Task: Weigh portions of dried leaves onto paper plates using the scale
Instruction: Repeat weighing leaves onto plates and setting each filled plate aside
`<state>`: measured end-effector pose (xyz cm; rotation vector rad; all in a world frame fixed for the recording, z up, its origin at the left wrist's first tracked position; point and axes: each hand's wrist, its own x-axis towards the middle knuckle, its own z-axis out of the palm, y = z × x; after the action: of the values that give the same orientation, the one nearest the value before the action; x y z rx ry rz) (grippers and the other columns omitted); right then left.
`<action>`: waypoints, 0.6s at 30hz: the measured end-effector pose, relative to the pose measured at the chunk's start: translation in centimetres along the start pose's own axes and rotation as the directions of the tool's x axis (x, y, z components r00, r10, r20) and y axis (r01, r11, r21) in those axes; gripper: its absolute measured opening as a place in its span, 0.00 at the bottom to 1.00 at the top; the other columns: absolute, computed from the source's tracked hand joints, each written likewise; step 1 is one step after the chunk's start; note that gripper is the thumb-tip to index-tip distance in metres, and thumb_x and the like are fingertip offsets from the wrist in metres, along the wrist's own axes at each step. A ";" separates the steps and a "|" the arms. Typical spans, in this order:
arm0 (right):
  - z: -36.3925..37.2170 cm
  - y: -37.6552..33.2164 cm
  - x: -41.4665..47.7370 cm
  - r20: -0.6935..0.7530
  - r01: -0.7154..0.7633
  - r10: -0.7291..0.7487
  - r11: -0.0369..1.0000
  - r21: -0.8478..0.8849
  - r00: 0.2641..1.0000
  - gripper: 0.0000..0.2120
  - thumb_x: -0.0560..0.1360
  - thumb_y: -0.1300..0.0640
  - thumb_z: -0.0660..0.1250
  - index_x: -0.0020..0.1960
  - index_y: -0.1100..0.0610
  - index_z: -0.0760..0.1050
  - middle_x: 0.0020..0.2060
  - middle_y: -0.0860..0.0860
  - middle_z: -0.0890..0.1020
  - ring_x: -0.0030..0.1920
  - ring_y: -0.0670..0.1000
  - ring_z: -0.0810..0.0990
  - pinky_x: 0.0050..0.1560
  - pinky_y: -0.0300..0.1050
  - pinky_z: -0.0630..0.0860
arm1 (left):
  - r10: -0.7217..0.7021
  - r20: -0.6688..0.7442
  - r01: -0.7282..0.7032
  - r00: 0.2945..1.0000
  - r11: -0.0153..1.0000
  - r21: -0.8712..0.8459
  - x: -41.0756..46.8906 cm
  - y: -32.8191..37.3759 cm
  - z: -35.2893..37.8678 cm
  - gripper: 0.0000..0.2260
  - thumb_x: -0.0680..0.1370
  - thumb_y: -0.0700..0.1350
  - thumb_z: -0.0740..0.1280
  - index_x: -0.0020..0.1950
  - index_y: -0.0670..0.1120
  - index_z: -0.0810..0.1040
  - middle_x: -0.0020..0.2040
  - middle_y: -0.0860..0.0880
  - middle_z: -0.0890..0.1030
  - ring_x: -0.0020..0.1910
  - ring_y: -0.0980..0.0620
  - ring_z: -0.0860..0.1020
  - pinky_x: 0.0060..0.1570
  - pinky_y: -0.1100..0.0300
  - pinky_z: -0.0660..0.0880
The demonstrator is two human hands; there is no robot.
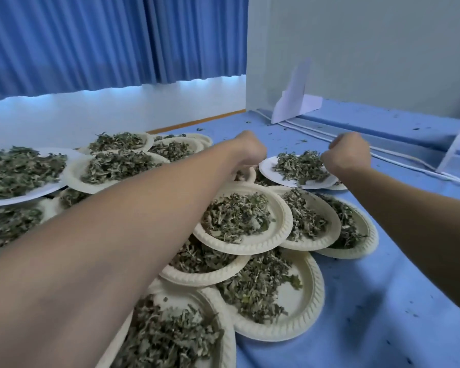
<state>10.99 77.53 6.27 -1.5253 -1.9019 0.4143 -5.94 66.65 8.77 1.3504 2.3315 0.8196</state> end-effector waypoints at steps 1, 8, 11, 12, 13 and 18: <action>0.1 -0.9 -0.3 0.003 0.057 -0.057 0.997 0.043 0.998 0.08 0.73 0.68 0.66 0.49 0.67 0.82 0.44 0.64 0.85 0.45 0.63 0.83 0.46 0.59 0.83 | 0.028 0.001 -0.028 1.000 0.999 -0.019 -0.2 -0.3 -0.6 0.03 0.79 0.40 0.63 0.51 0.46 0.76 0.54 0.42 0.80 0.51 0.49 0.78 0.57 0.50 0.78; 0.6 -12.3 -6.8 0.042 0.467 -0.482 0.865 0.187 0.875 0.06 0.74 0.63 0.66 0.41 0.59 0.80 0.37 0.55 0.83 0.39 0.56 0.80 0.40 0.47 0.78 | 0.088 -0.141 -0.111 0.986 0.980 -0.162 -6.3 -3.0 -7.5 0.08 0.74 0.32 0.65 0.42 0.43 0.81 0.40 0.43 0.78 0.36 0.48 0.71 0.39 0.57 0.70; 0.8 -17.8 -11.4 0.064 0.555 -0.584 0.796 0.240 0.809 0.06 0.74 0.60 0.70 0.38 0.54 0.79 0.38 0.53 0.83 0.40 0.54 0.80 0.39 0.43 0.72 | 0.070 -0.245 -0.102 0.967 0.988 -0.120 -10.9 -5.4 -11.8 0.06 0.74 0.34 0.69 0.47 0.40 0.85 0.42 0.41 0.84 0.37 0.47 0.76 0.39 0.53 0.77; 1.0 -19.4 -13.0 0.069 0.575 -0.609 0.775 0.263 0.790 0.07 0.73 0.59 0.70 0.37 0.52 0.78 0.39 0.53 0.83 0.41 0.54 0.80 0.39 0.42 0.71 | 0.055 -0.281 -0.091 0.958 0.989 -0.115 -12.6 -6.5 -13.3 0.06 0.73 0.34 0.69 0.47 0.39 0.85 0.43 0.39 0.85 0.38 0.46 0.78 0.42 0.50 0.80; 1.1 -21.0 -15.0 0.072 0.590 -0.632 0.753 0.291 0.772 0.08 0.73 0.59 0.71 0.37 0.52 0.77 0.39 0.52 0.84 0.41 0.54 0.81 0.40 0.42 0.73 | 0.034 -0.315 -0.073 0.949 0.991 -0.115 -14.5 -7.8 -14.8 0.06 0.73 0.34 0.69 0.47 0.39 0.85 0.44 0.38 0.85 0.38 0.47 0.79 0.46 0.48 0.82; 1.8 -28.4 -26.1 0.099 0.671 -0.764 0.614 0.415 0.637 0.07 0.72 0.61 0.68 0.37 0.51 0.78 0.40 0.52 0.84 0.45 0.54 0.82 0.44 0.43 0.76 | -0.078 -0.435 0.034 0.897 0.994 -0.108 -24.9 -14.8 -21.7 0.05 0.73 0.34 0.70 0.46 0.39 0.85 0.43 0.41 0.86 0.41 0.48 0.83 0.45 0.56 0.82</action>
<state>-8.52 45.34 14.71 -0.3766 -2.3151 0.5463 -15.19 32.48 16.33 1.1404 2.6012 1.3190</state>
